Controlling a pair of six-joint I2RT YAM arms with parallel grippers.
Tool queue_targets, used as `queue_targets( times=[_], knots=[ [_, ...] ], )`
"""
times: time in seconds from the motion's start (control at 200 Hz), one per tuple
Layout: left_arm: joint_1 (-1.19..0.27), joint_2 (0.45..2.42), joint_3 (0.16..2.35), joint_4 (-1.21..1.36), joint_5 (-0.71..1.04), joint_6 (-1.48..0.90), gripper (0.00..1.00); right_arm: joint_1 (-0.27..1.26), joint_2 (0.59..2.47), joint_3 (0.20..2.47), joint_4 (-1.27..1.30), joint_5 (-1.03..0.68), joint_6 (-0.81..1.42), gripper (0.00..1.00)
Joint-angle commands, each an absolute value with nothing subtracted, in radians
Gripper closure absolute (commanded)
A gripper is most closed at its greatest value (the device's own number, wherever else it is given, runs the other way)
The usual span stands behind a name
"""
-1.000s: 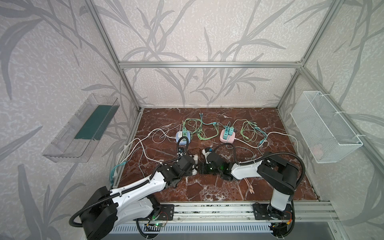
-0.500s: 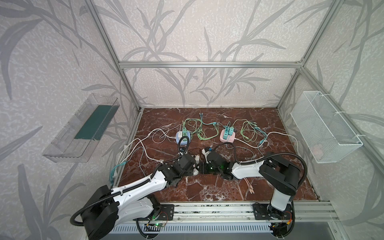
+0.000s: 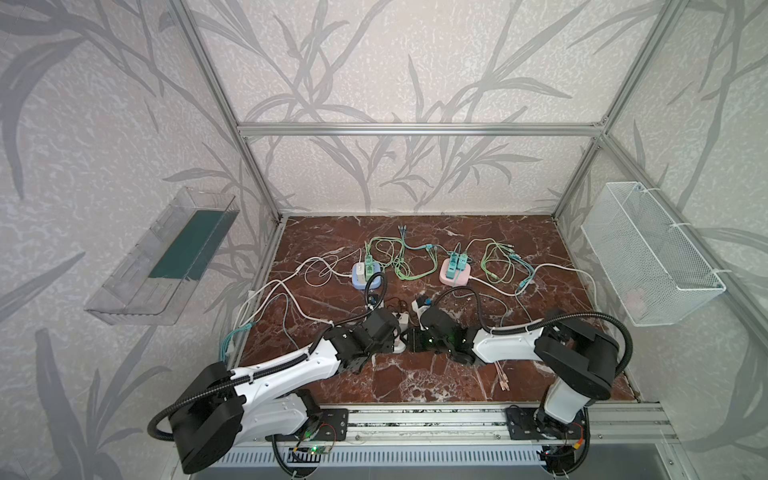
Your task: Pull the plug off the socket
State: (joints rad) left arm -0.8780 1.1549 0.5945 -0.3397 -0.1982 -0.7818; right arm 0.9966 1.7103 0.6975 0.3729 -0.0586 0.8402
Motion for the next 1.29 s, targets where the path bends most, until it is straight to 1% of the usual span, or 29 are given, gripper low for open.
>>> queue_targets(
  times=[0.0, 0.2, 0.32, 0.425, 0.68, 0.775, 0.875, 0.975, 1.08, 1.29],
  knots=[
    [-0.902, 1.119, 0.658, -0.258, -0.180, -0.802, 0.92, 1.006, 1.721, 0.641, 0.233, -0.034, 0.820, 0.66],
    [-0.983, 1.198, 0.684, -0.273, -0.200, -0.822, 0.92, 1.004, 1.713, 0.615, 0.236, -0.029, 0.832, 0.66],
    [-0.992, 1.200, 0.685, -0.281, -0.221, -0.819, 0.92, 1.003, 1.671, 0.607, 0.184, 0.002, 0.829, 0.66],
    [-0.999, 1.215, 0.685, -0.284, -0.239, -0.802, 0.92, 0.996, 1.640, 0.583, 0.192, 0.011, 0.829, 0.65],
    [-1.017, 1.307, 0.740, -0.273, -0.188, -0.786, 0.92, 0.985, 1.604, 0.571, 0.187, -0.007, 0.778, 0.63],
    [-1.016, 1.297, 0.746, -0.260, -0.180, -0.794, 0.92, 0.979, 1.622, 0.563, 0.190, -0.008, 0.777, 0.62],
    [-1.015, 1.242, 0.703, -0.177, -0.195, -0.811, 0.92, 0.969, 1.641, 0.555, 0.183, -0.012, 0.782, 0.62],
    [-1.015, 1.214, 0.706, -0.215, -0.210, -0.799, 0.92, 0.968, 1.641, 0.555, 0.149, 0.004, 0.777, 0.62],
    [-1.017, 1.228, 0.722, -0.263, -0.205, -0.779, 0.92, 0.961, 1.640, 0.561, 0.118, 0.018, 0.768, 0.62],
    [-1.029, 1.314, 0.729, -0.253, -0.138, -0.785, 0.93, 0.945, 1.633, 0.560, 0.122, -0.004, 0.746, 0.60]
  ],
)
